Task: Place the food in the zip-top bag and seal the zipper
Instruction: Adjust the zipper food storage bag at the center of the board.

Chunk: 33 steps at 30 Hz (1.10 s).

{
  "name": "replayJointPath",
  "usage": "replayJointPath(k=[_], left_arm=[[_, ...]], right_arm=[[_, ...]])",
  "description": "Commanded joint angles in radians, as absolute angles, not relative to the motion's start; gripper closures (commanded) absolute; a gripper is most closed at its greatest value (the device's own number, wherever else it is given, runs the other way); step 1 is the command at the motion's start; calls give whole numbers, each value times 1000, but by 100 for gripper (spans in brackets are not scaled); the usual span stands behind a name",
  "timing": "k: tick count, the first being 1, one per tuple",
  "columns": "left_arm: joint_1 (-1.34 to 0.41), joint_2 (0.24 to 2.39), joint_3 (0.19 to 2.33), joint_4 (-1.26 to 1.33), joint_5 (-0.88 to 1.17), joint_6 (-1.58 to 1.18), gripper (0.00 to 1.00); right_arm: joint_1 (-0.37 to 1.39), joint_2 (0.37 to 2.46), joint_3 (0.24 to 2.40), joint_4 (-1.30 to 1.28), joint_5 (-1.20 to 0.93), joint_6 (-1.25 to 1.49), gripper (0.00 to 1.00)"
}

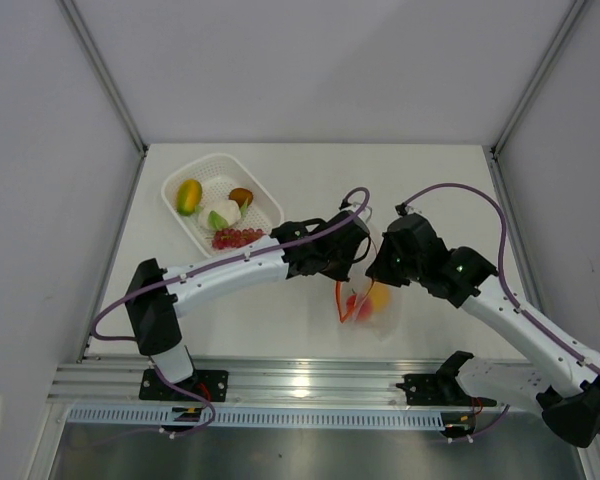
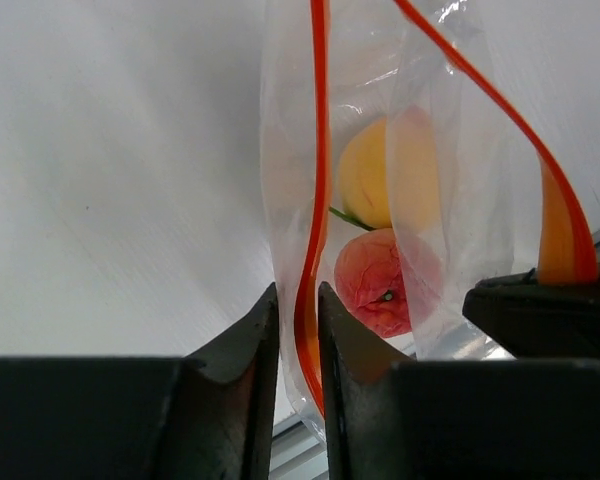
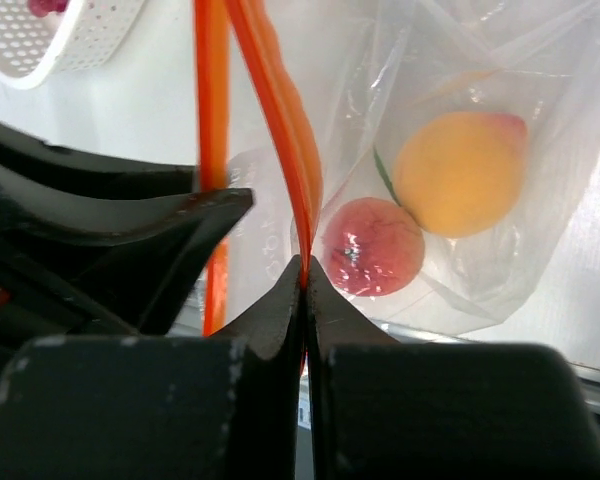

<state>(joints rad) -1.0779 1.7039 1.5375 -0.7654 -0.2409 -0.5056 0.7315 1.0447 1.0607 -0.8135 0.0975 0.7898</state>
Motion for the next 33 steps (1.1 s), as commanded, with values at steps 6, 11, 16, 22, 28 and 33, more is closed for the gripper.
replayJointPath(k=[6, 11, 16, 22, 28, 33], left_arm=[[-1086, 1674, 1649, -819, -238, -466, 84], [-1086, 1649, 1666, -815, -192, -454, 92], [-1085, 1678, 1686, -828, -169, -446, 99], [-1088, 1586, 1591, -709, -153, -466, 99], [-1088, 1634, 1623, -712, -86, -468, 72], [-1092, 1644, 1600, -666, -40, -480, 57]], right_arm=[[738, 1040, 1115, -903, 255, 787, 100], [738, 1028, 1121, -943, 299, 782, 100], [738, 1008, 1137, -953, 290, 775, 100], [738, 985, 1150, -965, 285, 773, 100], [738, 986, 1141, -942, 253, 776, 100], [738, 982, 1140, -943, 250, 779, 100]])
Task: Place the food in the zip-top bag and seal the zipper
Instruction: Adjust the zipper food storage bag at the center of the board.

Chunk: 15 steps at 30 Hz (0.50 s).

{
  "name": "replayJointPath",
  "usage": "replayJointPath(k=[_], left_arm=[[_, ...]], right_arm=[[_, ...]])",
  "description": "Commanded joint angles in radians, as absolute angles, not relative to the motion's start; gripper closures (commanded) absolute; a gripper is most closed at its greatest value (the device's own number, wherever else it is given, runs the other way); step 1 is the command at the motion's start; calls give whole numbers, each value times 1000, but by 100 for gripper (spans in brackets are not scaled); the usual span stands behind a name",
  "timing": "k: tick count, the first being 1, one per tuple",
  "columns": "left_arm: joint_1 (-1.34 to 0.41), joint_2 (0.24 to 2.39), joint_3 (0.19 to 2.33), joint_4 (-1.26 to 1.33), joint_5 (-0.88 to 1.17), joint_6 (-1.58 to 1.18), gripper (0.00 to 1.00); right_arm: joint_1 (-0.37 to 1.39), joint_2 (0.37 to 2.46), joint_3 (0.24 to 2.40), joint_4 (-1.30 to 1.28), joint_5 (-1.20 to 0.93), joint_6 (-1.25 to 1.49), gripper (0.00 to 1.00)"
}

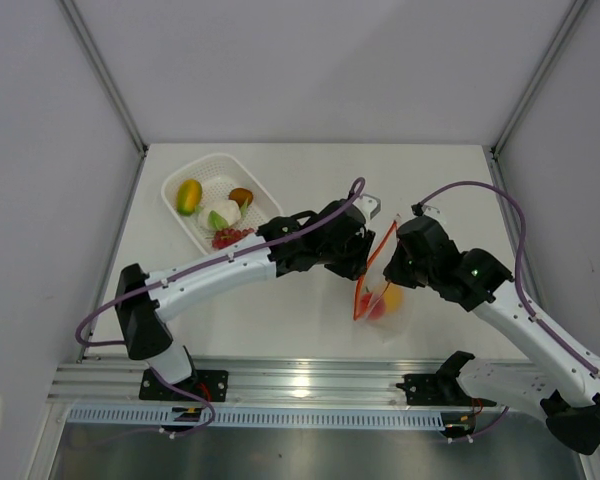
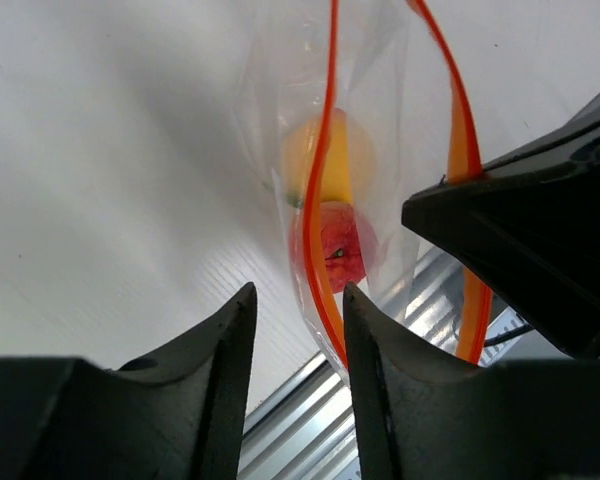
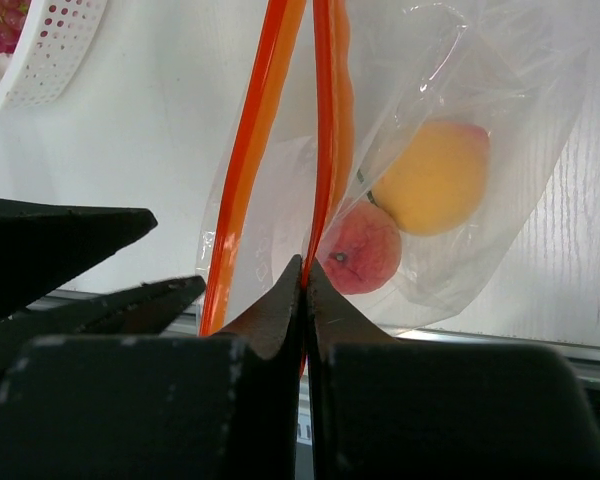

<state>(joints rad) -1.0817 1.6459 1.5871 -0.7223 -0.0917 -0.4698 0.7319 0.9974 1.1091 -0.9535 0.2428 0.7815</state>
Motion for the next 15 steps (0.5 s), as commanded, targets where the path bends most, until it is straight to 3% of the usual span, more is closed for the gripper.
replayJointPath(k=[1, 8, 11, 12, 15], left_arm=[[-1092, 1649, 1598, -663, -25, -482, 54], [-1101, 1747, 1655, -698, 23, -477, 54], [-1101, 1798, 1718, -732, 14, -460, 76], [-1101, 1818, 1729, -742, 6, -456, 97], [-1095, 1842, 1802, -793, -43, -439, 99]], right_arm=[[738, 979, 1137, -946, 252, 778, 100], [736, 969, 1131, -953, 264, 779, 100], [736, 968, 1132, -968, 282, 778, 100], [738, 968, 1132, -977, 293, 781, 100], [733, 968, 1144, -1017, 325, 778, 100]])
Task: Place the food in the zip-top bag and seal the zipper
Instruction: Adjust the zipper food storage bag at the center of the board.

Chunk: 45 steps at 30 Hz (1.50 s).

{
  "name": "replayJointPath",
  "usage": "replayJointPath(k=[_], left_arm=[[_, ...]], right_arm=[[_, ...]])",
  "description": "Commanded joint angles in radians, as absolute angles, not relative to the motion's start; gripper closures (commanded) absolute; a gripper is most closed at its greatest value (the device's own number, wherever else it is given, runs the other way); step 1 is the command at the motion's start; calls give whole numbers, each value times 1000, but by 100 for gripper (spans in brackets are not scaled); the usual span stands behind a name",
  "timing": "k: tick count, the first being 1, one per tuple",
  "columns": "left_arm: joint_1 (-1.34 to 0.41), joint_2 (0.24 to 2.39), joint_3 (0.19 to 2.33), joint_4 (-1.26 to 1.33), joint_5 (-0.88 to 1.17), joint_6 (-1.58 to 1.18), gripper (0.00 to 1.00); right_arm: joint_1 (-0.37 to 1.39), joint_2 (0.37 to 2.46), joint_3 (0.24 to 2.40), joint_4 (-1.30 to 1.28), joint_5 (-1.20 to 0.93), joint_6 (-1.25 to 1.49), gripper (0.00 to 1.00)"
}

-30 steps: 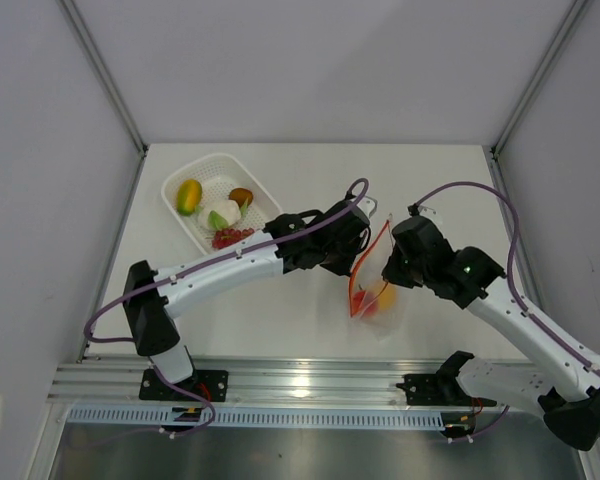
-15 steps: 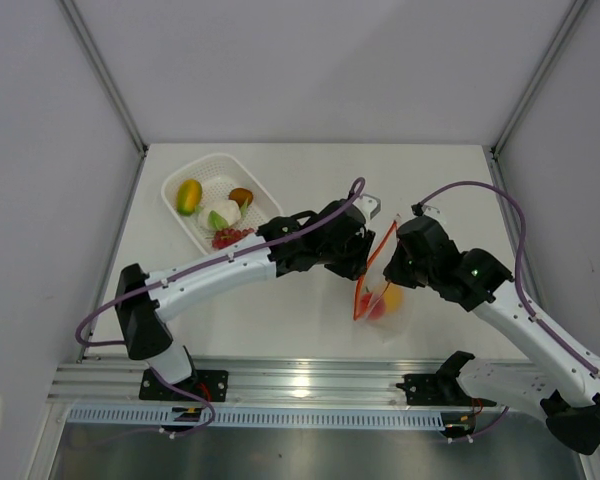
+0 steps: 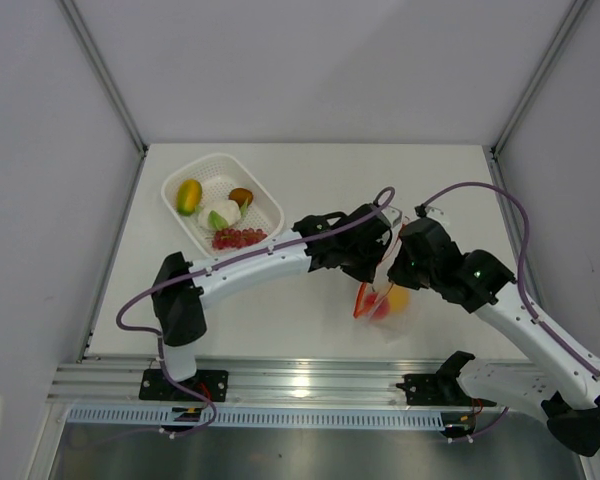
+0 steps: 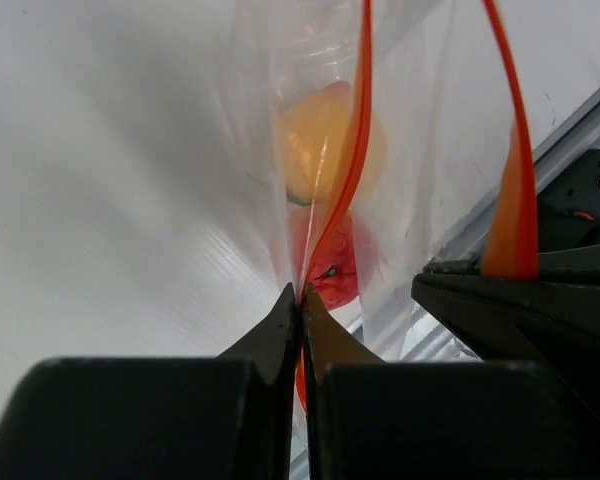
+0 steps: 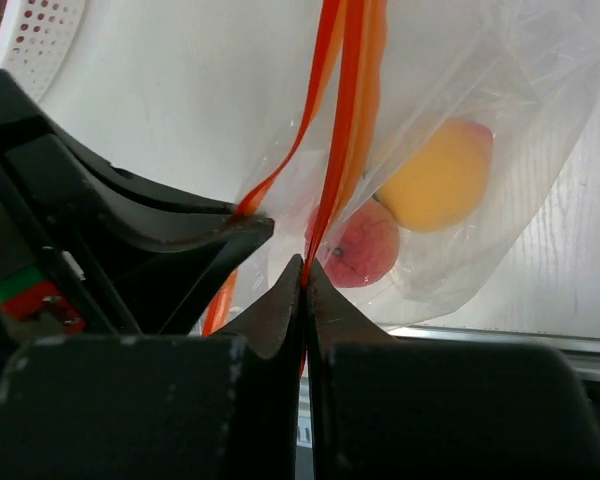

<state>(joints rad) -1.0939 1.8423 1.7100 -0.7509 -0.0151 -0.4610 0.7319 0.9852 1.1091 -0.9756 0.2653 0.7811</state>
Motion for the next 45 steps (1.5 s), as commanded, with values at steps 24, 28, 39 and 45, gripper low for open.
replayJointPath(k=[24, 28, 39, 45], left_arm=[[-1009, 1652, 1644, -766, -180, -499, 99], [-1008, 1655, 1594, -698, -72, -511, 99], [-988, 1658, 1509, -563, 51, -540, 96], [-951, 1617, 1520, -560, 34, -523, 70]], right_arm=[[621, 1088, 1315, -1355, 558, 709, 100], [618, 1100, 1313, -1324, 526, 673, 100], [620, 1086, 1295, -1272, 489, 638, 100], [627, 1075, 1293, -1220, 460, 591, 100]])
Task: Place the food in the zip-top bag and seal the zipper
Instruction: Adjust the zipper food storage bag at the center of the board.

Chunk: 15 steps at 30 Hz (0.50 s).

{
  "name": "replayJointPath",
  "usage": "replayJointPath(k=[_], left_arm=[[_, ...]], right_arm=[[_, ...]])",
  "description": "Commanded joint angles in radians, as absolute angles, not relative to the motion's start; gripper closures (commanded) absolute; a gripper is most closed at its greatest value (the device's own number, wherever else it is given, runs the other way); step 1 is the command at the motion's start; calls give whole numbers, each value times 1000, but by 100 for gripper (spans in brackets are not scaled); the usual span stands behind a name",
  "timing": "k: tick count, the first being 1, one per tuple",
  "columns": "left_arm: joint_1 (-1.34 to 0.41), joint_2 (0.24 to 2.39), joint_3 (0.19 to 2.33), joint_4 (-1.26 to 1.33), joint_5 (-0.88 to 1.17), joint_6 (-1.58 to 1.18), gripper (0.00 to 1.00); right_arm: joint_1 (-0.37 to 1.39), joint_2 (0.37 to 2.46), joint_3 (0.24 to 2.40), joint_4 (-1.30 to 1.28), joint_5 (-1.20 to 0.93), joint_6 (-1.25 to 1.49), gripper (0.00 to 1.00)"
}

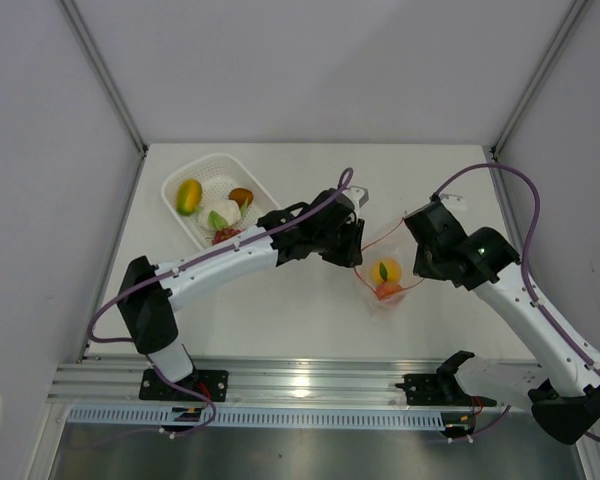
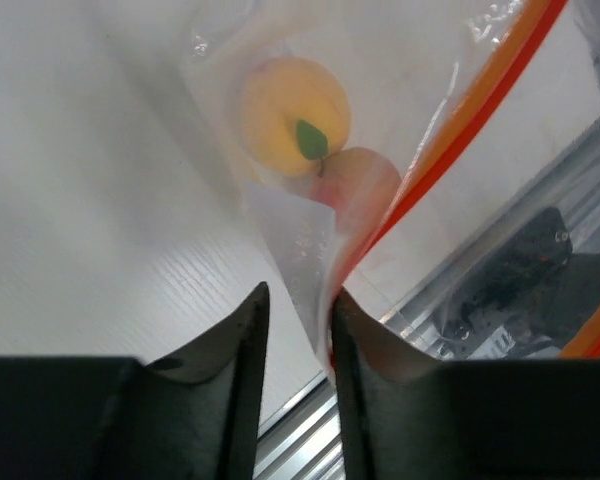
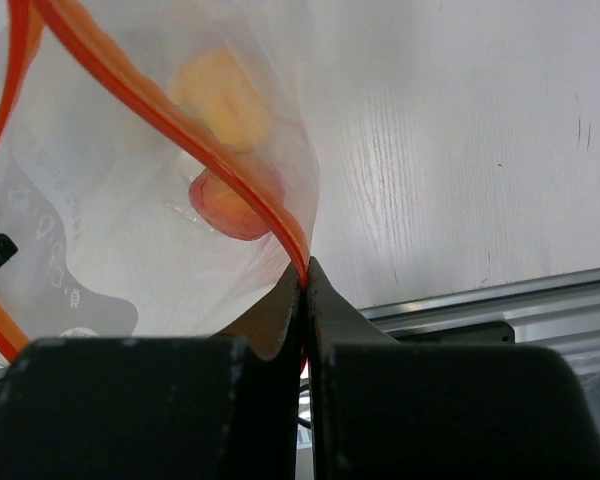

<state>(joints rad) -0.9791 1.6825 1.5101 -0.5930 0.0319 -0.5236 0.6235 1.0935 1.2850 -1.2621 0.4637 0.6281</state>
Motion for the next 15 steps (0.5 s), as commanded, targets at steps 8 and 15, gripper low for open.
replayJointPath(k=[8, 15], left_arm=[[-919, 1553, 1508, -563, 43, -509, 34], [-826, 1453, 1526, -623, -36, -505, 11]], right_arm=[[634, 1085, 1292, -1164, 431, 552, 100], [637, 1100, 1290, -1129, 413, 535, 100]])
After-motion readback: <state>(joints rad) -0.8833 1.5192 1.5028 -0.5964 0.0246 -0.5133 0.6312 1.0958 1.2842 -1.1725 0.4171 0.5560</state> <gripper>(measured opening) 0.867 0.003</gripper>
